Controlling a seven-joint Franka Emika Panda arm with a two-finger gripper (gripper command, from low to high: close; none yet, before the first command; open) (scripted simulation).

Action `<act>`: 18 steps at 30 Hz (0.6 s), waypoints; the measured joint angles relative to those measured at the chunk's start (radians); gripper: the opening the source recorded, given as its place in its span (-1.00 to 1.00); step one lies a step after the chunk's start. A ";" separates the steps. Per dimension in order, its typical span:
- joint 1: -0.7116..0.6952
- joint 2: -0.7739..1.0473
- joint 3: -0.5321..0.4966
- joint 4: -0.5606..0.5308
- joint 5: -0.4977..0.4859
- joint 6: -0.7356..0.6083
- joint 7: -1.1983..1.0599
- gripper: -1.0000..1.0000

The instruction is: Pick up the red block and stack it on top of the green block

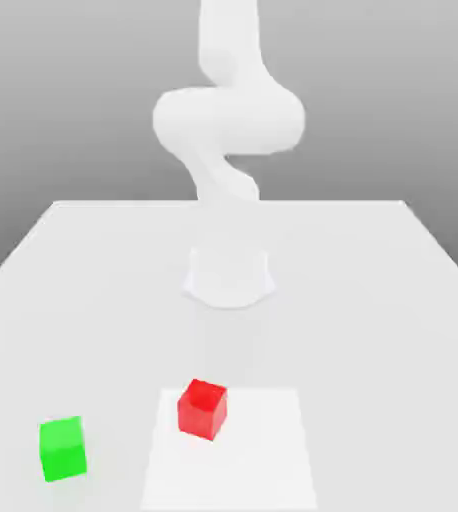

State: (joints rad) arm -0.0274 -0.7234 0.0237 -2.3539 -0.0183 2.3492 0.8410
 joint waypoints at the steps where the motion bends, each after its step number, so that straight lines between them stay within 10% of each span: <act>1: -0.013 0.038 0.010 -0.025 -0.009 0.024 0.020 0.00; 18: -0.131 0.676 0.041 -0.443 0.000 0.432 0.242 0.00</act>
State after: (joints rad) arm -0.1581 -0.0475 0.0643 -2.7973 -0.0179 2.7811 1.0833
